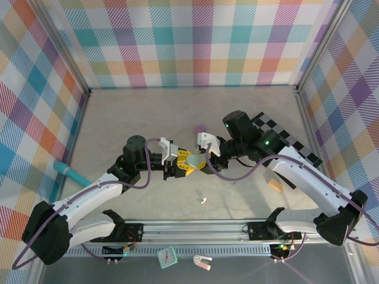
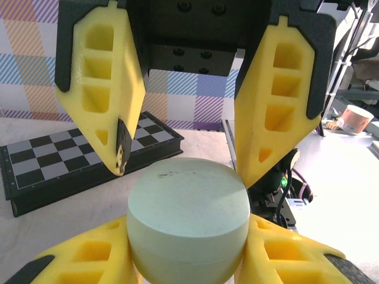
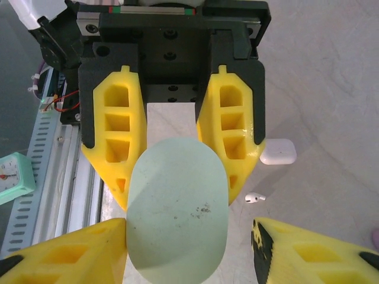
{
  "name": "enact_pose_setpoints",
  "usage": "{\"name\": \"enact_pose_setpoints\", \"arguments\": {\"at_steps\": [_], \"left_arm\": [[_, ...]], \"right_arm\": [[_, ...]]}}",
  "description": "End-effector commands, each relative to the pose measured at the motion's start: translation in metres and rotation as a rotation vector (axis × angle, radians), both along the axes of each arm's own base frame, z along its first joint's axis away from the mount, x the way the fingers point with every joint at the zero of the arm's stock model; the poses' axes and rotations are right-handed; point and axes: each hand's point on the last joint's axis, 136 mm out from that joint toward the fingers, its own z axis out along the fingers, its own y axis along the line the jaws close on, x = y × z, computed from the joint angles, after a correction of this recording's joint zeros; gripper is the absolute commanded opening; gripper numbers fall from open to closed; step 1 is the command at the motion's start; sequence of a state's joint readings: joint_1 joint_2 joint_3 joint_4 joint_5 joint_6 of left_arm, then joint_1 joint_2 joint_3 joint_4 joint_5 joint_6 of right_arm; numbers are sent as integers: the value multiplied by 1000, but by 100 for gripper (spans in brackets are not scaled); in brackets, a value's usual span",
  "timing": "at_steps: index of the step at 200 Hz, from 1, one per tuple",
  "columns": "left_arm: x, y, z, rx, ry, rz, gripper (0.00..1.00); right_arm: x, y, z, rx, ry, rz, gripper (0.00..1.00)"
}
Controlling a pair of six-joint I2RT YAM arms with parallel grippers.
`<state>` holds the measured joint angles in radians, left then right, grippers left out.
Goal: Insert wireless bluetooth earbuds into charging case
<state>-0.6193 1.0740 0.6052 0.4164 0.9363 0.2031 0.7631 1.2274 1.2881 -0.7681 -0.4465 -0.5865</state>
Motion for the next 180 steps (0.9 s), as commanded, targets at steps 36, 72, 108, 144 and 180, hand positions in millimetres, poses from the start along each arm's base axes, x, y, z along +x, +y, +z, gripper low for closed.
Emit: {"name": "enact_pose_setpoints", "arguments": {"at_steps": [36, 72, 108, 144, 180], "left_arm": [[-12, -1, 17, -30, -65, -52, 26], [-12, 0, 15, -29, -64, -48, 26], [-11, 0, 15, -29, -68, -46, 26], [-11, 0, 13, -28, -69, -45, 26], [-8, -1, 11, -24, -64, -30, 26]], "right_arm": [[24, -4, 15, 35, -75, -121, 57], [32, -5, 21, 53, -83, -167, 57], [49, -13, 30, 82, -103, -258, 57], [50, -13, 32, 89, -99, -265, 58], [41, -12, 40, 134, -102, -226, 61]]}}
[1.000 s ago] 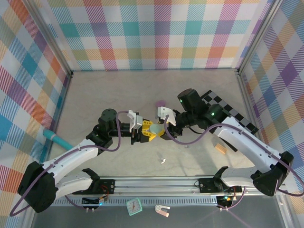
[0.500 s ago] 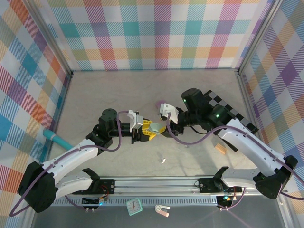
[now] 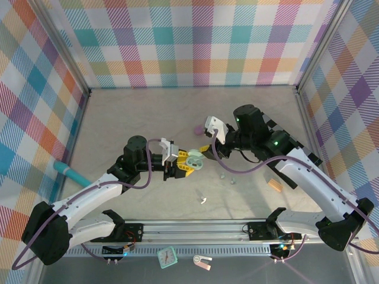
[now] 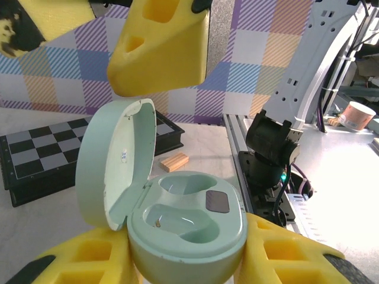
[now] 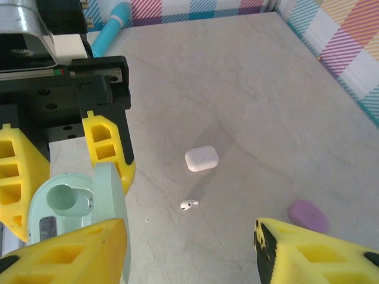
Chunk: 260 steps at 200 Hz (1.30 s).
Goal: Insert wireless bluetooth earbuds into charging case
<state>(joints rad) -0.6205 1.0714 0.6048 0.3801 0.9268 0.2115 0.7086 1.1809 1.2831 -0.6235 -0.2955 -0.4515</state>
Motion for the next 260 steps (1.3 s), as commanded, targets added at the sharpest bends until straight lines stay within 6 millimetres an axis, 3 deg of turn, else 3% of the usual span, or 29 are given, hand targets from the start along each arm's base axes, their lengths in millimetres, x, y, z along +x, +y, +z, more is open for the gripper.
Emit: {"name": "enact_pose_setpoints", "arguments": {"at_steps": [1, 41, 65, 105, 131, 161, 206, 260], "left_arm": [[-8, -1, 17, -45, -83, -38, 26], [1, -2, 12, -41, -84, 1, 26], [9, 0, 10, -53, -87, 38, 26], [21, 3, 13, -76, -90, 88, 26], [31, 6, 15, -93, -91, 130, 26], [34, 7, 20, -113, -85, 127, 26], [38, 10, 22, -125, -95, 150, 26], [37, 11, 25, -135, -94, 141, 26]], "right_arm": [[-7, 2, 10, 54, -16, 25, 61], [-23, 0, 30, 163, -26, 70, 67], [-24, -13, 39, 244, 1, 11, 69], [-14, -46, 25, 287, 83, -192, 70], [5, -74, -4, 289, 226, -462, 78], [11, -97, -56, 229, 441, -718, 77], [16, -106, -105, 293, 708, -843, 71], [16, -134, -180, 264, 991, -1028, 62]]}}
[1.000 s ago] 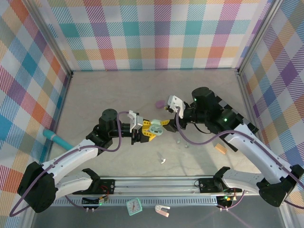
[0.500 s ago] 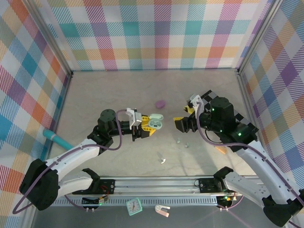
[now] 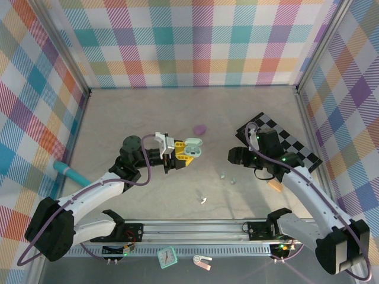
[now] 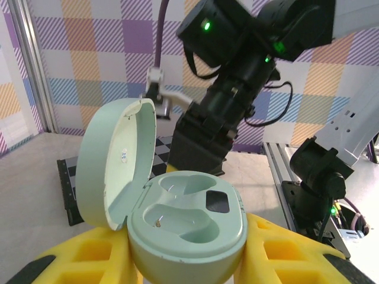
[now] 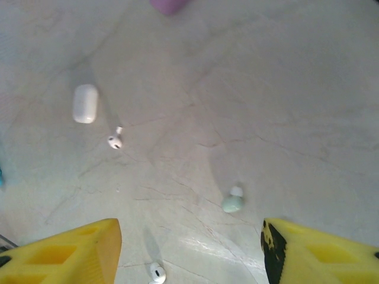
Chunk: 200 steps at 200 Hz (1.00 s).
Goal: Insert wireless bluetooth earbuds into charging case
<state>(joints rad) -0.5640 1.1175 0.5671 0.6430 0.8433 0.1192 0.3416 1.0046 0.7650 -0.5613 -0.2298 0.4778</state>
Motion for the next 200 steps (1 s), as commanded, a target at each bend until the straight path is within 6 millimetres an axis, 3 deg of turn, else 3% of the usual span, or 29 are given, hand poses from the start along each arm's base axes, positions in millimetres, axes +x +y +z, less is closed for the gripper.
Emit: {"name": "enact_pose_setpoints", "arguments": {"at_steps": [1, 37, 87, 127, 200], "left_arm": [[0, 3, 9, -30, -36, -3, 26], [-1, 2, 9, -29, -35, -11, 26], [-3, 2, 9, -30, -33, -18, 26], [-5, 3, 9, -24, -26, -21, 26], [-6, 4, 9, -19, -34, -24, 26]], "right_arm": [[-8, -4, -26, 84, 137, -56, 62], [-12, -5, -59, 186, 212, -60, 61], [-10, -5, -94, 183, 270, -62, 59], [-8, -2, -106, 198, 293, -51, 58], [-23, -8, -125, 150, 328, -35, 57]]}}
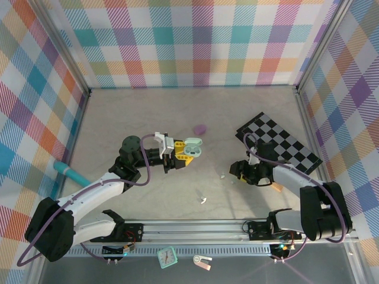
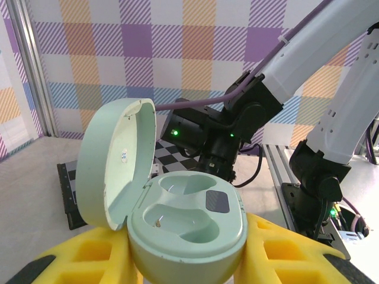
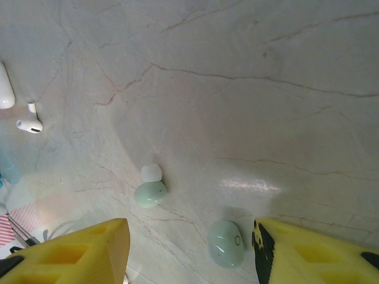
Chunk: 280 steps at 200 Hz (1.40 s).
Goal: Insert wireless bluetooth earbuds into charging case
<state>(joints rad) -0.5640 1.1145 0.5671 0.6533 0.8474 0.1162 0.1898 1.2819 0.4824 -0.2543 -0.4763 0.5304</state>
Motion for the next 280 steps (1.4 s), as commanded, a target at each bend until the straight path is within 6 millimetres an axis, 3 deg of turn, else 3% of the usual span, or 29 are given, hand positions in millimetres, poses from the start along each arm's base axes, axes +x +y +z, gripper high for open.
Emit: {"name": "enact_pose_setpoints", "arguments": {"at_steps": [1, 194, 280], "left_arm": [[-5, 4, 6, -11, -26, -20, 26], [-5, 4, 2, -8, -21, -20, 26], [-5, 3, 1, -4, -18, -22, 26]], "right_arm": [[-5, 0, -7, 0, 1, 26, 57], [-12, 20, -9, 106, 30, 96, 54], [-11, 20, -12, 100, 52, 96, 39]]}}
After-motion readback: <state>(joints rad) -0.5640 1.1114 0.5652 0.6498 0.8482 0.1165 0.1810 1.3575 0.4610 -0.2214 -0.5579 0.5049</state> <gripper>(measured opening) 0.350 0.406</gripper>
